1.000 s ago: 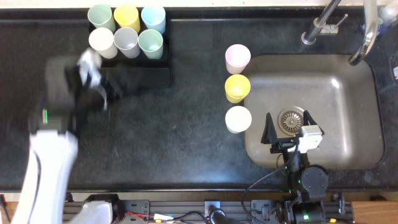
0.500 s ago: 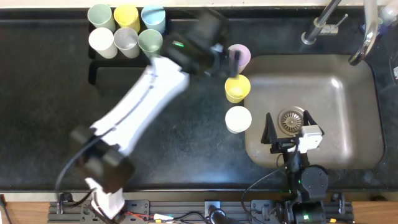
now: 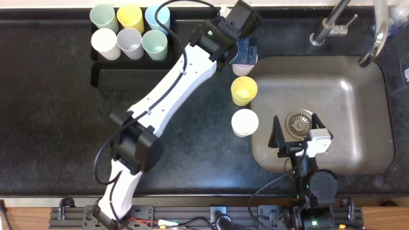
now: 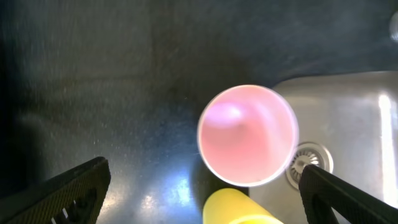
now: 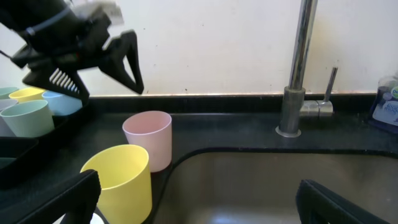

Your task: Store Cups

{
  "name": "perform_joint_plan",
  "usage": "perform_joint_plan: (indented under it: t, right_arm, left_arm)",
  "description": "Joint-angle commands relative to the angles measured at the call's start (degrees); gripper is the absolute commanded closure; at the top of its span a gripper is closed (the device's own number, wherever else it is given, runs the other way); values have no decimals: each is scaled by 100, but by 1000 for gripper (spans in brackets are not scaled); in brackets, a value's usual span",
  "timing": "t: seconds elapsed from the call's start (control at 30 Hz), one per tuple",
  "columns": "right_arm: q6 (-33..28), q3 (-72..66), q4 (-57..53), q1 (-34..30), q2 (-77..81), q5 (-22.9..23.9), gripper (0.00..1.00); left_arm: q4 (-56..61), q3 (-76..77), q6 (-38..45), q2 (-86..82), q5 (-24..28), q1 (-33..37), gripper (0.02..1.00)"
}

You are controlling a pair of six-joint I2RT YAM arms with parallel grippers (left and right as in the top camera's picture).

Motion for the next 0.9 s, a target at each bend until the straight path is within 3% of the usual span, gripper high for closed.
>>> perform_joint_plan:
  t: [0.03, 0.57, 0.63, 0.67, 0.77, 0.8, 0.83, 0.9]
  right_arm:
    - [22, -74, 33, -15, -52, -39, 3]
    - [22, -74, 33, -15, -52, -39, 5]
    - [22, -74, 33, -15, -52, -39, 5]
    - [22, -74, 33, -15, -52, -39, 5]
    - [22, -74, 33, -15, -52, -39, 3]
    - [22, -74, 33, -15, -52, -39, 3]
    - [22, -74, 33, -15, -52, -39, 5]
    - [22, -74, 33, -15, -52, -39, 5]
  left_arm:
    - [-96, 116, -568, 332, -9, 90, 20]
    - [103, 116, -822, 719, 514, 317, 18]
    - [105, 116, -822, 719, 514, 317, 64]
    - [103, 116, -822, 719, 511, 317, 108]
    - [105, 116, -822, 719, 511, 317, 553]
    - [111, 116, -822, 719, 511, 317, 928]
    - [131, 116, -820, 719, 503, 319, 982]
    - [208, 116, -820, 719, 468, 323, 982]
